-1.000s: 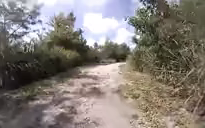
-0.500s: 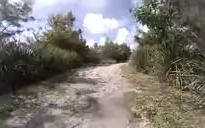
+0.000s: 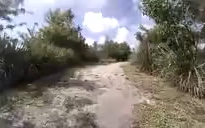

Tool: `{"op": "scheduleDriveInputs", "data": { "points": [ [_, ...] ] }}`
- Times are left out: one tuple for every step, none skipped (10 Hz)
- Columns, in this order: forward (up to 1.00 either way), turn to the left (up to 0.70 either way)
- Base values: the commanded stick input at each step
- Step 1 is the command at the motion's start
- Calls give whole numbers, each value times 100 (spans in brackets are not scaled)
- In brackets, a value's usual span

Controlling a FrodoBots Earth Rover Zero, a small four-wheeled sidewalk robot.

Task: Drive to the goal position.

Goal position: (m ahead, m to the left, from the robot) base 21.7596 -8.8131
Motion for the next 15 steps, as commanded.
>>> {"op": "scheduleDriveInputs", "data": {
  "points": [
    [85,0],
    [85,0],
    [85,0],
    [85,0],
    [85,0],
    [85,0],
    [85,0],
    [85,0],
    [85,0],
    [85,0],
    [85,0],
    [85,0],
    [85,0],
    [85,0],
    [85,0]
  ]
}}
